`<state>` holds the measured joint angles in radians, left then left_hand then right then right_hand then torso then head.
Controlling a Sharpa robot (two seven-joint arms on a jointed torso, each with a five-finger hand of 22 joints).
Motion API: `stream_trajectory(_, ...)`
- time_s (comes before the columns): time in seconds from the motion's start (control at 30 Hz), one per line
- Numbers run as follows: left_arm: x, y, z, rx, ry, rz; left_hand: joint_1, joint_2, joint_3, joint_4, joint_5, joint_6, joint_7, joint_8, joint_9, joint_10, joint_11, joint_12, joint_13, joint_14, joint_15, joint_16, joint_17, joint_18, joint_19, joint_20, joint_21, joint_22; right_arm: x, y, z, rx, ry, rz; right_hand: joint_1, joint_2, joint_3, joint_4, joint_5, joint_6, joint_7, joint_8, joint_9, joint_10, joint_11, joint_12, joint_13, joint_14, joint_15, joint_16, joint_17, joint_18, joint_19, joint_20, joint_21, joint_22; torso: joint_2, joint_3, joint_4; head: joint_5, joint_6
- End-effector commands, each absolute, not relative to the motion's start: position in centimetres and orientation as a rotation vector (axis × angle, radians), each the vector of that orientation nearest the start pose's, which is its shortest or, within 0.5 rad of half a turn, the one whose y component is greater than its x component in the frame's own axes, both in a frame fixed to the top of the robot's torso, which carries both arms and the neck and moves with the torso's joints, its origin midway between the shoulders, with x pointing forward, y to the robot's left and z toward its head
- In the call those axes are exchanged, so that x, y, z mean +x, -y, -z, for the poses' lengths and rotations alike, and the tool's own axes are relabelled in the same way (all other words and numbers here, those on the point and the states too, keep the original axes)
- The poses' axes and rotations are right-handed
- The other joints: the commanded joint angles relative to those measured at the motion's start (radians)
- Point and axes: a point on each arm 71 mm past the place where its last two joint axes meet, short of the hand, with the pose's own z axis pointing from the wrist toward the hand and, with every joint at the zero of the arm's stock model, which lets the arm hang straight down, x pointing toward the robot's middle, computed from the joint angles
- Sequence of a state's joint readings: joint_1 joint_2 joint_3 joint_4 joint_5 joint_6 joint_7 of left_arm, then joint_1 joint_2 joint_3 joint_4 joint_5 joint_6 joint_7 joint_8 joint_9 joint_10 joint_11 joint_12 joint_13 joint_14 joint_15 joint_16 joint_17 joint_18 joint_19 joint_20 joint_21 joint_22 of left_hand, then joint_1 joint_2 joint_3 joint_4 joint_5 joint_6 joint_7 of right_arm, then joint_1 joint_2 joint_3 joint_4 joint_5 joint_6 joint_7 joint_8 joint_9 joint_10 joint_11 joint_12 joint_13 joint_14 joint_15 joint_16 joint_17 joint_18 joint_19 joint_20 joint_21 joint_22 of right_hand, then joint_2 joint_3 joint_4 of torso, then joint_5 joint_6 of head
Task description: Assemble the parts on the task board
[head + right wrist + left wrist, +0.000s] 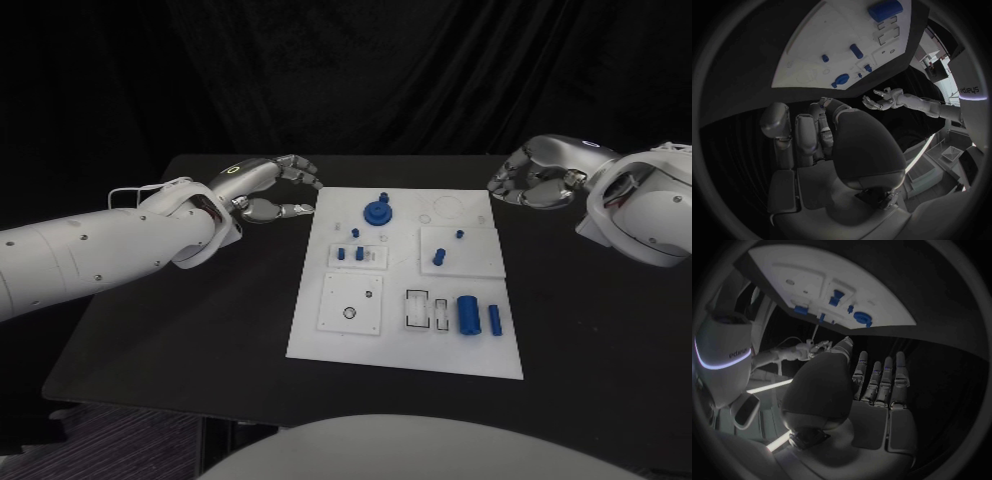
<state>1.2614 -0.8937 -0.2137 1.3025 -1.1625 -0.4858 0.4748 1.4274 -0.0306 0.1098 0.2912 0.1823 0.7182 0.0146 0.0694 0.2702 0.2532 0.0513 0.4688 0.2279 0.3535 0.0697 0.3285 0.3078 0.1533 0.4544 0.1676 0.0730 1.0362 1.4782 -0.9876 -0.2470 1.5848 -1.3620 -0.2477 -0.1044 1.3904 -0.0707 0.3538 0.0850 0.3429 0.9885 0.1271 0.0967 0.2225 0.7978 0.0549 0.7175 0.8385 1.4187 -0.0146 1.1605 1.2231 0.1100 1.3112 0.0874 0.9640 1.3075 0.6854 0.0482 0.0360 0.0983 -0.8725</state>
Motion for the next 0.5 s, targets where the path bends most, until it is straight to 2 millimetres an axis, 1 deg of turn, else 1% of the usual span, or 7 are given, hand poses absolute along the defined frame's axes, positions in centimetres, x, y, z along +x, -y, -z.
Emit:
stream_trajectory(0.03, 49.2, -28.3, 19.9, -0.209, -1.475, 1.266, 0.010, 0.039, -0.073, 0.000, 0.022, -0.058, 0.027, -0.007, -0.064, -0.077, -0.023, -0.114, -0.117, -0.175, -0.033, -0.233, -0.156, 0.022, -0.172, -0.008, -0.012, -0.148, 48.8, 24.7, 13.0, -0.334, -1.687, -0.425, 0.002, -0.019, 0.013, -0.008, -0.004, -0.027, -0.005, -0.006, 0.018, -0.082, 0.031, -0.126, -0.095, -0.036, 0.025, -0.049, -0.043, 0.017, -0.038, 0.016, -0.076, 0.058, -0.003, -0.0026, 0.0035, -0.006, 0.000)
stream_trajectory(0.07, 49.1, -28.4, 20.0, -0.258, -1.477, 1.308, 0.013, 0.071, -0.131, -0.010, 0.043, -0.072, 0.025, -0.007, -0.101, -0.094, -0.016, -0.139, -0.165, -0.200, -0.025, -0.285, -0.197, 0.030, -0.205, -0.006, -0.009, -0.236, 48.8, 24.5, 13.1, -0.355, -1.684, -0.420, 0.005, -0.027, 0.014, -0.016, -0.007, -0.051, -0.008, -0.017, 0.019, -0.102, 0.042, -0.152, -0.117, -0.053, 0.028, -0.069, -0.060, 0.021, -0.056, 0.022, -0.109, 0.049, -0.004, -0.0034, 0.0031, -0.008, 0.000)
stream_trajectory(0.13, 48.7, -28.5, 20.4, -0.344, -1.473, 1.385, 0.004, 0.090, -0.204, 0.001, 0.084, -0.130, 0.021, -0.014, -0.137, -0.123, -0.032, -0.180, -0.187, -0.256, -0.017, -0.308, -0.244, 0.022, -0.228, -0.009, -0.016, -0.351, 48.7, 24.0, 13.5, -0.391, -1.680, -0.412, 0.004, -0.038, 0.014, -0.023, -0.023, -0.111, -0.006, -0.034, 0.009, -0.152, 0.061, -0.193, -0.149, -0.075, 0.043, -0.086, -0.079, 0.024, -0.073, 0.034, -0.136, 0.044, -0.006, -0.0049, 0.0020, -0.013, 0.000)
stream_trajectory(0.17, 48.4, -28.6, 20.7, -0.394, -1.468, 1.430, 0.003, 0.106, -0.244, 0.001, 0.077, -0.174, 0.009, -0.017, -0.157, -0.138, -0.035, -0.207, -0.190, -0.283, -0.013, -0.312, -0.266, 0.016, -0.252, -0.011, -0.019, -0.428, 48.7, 23.8, 13.8, -0.410, -1.678, -0.407, 0.004, -0.039, 0.013, -0.025, -0.026, -0.117, -0.007, -0.034, 0.008, -0.158, 0.064, -0.199, -0.155, -0.077, 0.045, -0.085, -0.079, 0.023, -0.073, 0.037, -0.137, 0.045, -0.008, -0.0068, 0.0030, -0.018, 0.000)
stream_trajectory(0.3, 47.5, -28.7, 21.9, -0.575, -1.429, 1.571, -0.028, 0.133, -0.304, 0.001, 0.054, -0.278, -0.042, -0.026, -0.194, -0.161, -0.048, -0.257, -0.195, -0.324, -0.006, -0.321, -0.294, 0.008, -0.286, -0.013, -0.025, -0.534, 48.7, 23.2, 14.8, -0.458, -1.685, -0.401, 0.002, -0.038, 0.003, -0.032, -0.038, -0.142, -0.011, -0.030, 0.007, -0.198, 0.076, -0.229, -0.193, -0.077, 0.056, -0.059, -0.072, 0.021, -0.064, 0.051, -0.117, 0.057, -0.012, -0.0136, 0.0083, -0.036, 0.000)
stream_trajectory(0.37, 47.2, -28.6, 22.3, -0.639, -1.412, 1.612, -0.043, 0.149, -0.333, 0.001, 0.044, -0.312, -0.049, -0.028, -0.211, -0.172, -0.056, -0.284, -0.198, -0.341, -0.006, -0.325, -0.303, 0.005, -0.310, -0.017, -0.029, -0.600, 48.7, 23.1, 15.3, -0.467, -1.694, -0.398, 0.003, -0.036, 0.002, -0.035, -0.026, -0.142, -0.011, -0.029, 0.007, -0.205, 0.079, -0.238, -0.207, -0.074, 0.059, -0.050, -0.070, 0.020, -0.059, 0.054, -0.110, 0.062, -0.014, -0.0169, 0.0113, -0.041, 0.000)
stream_trajectory(0.5, 46.5, -28.4, 23.1, -0.721, -1.386, 1.665, -0.011, 0.169, -0.344, 0.000, 0.072, -0.315, -0.045, -0.027, -0.222, -0.177, -0.044, -0.295, -0.198, -0.353, -0.012, -0.329, -0.308, 0.006, -0.344, -0.017, -0.034, -0.670, 48.7, 23.0, 16.0, -0.474, -1.692, -0.403, -0.002, -0.033, 0.002, -0.044, 0.029, -0.139, 0.002, -0.026, 0.008, -0.173, 0.087, -0.261, -0.265, -0.052, 0.071, -0.001, -0.050, 0.013, -0.025, 0.064, -0.051, 0.087, -0.015, -0.0217, 0.0170, -0.056, 0.000)
